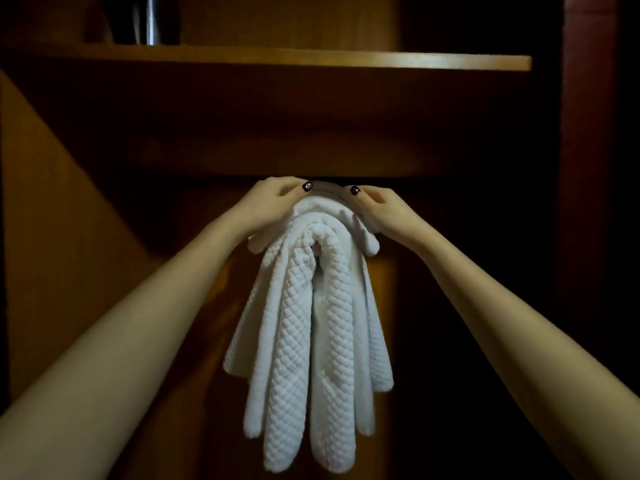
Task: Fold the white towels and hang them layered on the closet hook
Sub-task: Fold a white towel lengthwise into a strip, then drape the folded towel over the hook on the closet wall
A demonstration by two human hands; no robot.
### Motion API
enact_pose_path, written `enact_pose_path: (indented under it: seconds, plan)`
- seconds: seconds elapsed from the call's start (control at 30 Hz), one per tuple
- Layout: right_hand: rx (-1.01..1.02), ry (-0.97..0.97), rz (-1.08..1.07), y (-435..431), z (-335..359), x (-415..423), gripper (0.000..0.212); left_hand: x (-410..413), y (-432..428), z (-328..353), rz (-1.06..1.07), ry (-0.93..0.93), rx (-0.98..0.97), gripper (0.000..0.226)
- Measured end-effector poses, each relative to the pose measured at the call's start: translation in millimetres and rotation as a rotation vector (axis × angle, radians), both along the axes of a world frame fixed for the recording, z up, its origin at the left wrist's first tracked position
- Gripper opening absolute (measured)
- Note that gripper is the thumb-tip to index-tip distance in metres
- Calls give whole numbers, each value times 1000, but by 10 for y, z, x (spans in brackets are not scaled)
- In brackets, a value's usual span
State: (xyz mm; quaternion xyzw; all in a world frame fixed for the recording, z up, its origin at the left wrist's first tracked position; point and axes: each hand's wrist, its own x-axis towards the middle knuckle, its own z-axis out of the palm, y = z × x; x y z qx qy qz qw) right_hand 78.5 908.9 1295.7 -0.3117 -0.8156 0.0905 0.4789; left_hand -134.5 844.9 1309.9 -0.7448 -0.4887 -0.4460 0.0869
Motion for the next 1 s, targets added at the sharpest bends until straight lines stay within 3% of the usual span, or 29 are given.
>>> enact_pose_path:
  seconds: [0.2,0.33,0.63,1.0]
  plan:
    - [52,-135,-92,-821,-645,308,44,461,-487,-663,-60,-15,27,36]
    - [-97,-174,-188,-1228,-1307,639,41,803,-758,-1303,-54,-87,21,35]
    - [-471,-116,-336,-2191,-3218,1625,42,1960,-1367,-3059,-249,-44,-293,39]
    - [-1012,206,-763,-4053,-5195,3404,44,4069,-2540,-5008,-509,-17,-776,41]
